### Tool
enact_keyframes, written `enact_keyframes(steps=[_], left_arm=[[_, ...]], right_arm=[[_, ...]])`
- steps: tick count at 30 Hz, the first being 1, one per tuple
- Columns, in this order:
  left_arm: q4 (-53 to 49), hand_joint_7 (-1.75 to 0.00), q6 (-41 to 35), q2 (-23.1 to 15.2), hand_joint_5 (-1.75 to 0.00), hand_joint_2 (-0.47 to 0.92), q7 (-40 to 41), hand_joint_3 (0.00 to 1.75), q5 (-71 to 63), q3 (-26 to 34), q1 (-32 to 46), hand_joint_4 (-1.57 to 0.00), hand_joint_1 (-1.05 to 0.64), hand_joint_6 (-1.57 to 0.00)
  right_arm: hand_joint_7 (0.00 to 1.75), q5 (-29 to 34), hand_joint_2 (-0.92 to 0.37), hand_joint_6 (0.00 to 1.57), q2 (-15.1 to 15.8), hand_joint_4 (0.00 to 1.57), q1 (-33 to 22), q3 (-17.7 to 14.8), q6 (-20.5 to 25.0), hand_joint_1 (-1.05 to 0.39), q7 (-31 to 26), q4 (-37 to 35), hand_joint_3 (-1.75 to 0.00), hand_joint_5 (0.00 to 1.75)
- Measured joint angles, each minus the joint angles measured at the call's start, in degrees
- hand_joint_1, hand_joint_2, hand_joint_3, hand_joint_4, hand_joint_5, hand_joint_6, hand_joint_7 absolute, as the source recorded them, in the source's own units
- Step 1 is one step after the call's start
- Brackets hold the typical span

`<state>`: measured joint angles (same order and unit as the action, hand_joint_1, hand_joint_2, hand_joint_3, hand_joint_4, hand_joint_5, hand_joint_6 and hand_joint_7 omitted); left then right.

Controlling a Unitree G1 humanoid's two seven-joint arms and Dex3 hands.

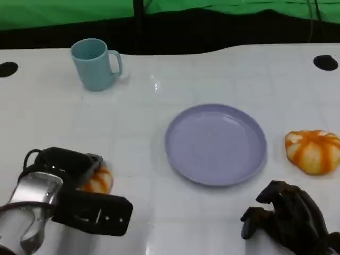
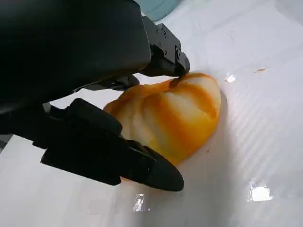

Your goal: Grasp the bread from the table and place it into the plate.

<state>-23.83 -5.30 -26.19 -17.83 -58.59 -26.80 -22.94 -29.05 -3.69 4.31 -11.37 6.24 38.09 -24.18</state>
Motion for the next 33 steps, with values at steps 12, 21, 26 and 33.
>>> enact_keyframes(steps=[12, 21, 26, 33], left_arm=[[-8.0, -0.12, 3.9, 0.4, -1.43, 0.92, 8.8, 0.13, 4.6, -0.9, -2.6, -0.58, -0.35, -0.84], [-18.0, -0.65, 9.0, 1.8, -1.66, 0.89, 20.7, 0.43, 8.4, -0.9, -5.6, -0.57, -0.28, -0.88], [-24.1, -1.48, 11.5, 2.4, -1.74, 0.72, 26.7, 0.81, 9.7, -1.6, -7.6, -0.63, -0.29, -0.55], [-34.4, -1.33, 19.1, 3.4, -1.75, 0.76, 44.0, 0.62, 9.9, -2.6, -8.1, -0.68, -0.33, -0.62]], right_arm=[[0.35, 0.0, -0.71, 1.57, 0.0, 1.57, 0.0, 0.0, 0.0, -1.04, -0.4, 0.1, 0.00, 0.72], [0.35, 0.0, -0.72, 1.57, 0.0, 1.57, 0.0, 0.0, 0.1, -1.04, -0.3, 0.1, -0.01, 0.71], [0.34, 0.0, -0.71, 1.57, 0.0, 1.57, 0.1, 0.0, 0.0, -1.03, -0.1, -0.1, 0.00, 0.71], [0.36, 0.0, -0.72, 1.57, 0.1, 1.57, 0.2, -0.1, 0.0, -1.04, -0.1, -0.2, -0.01, 0.72]])
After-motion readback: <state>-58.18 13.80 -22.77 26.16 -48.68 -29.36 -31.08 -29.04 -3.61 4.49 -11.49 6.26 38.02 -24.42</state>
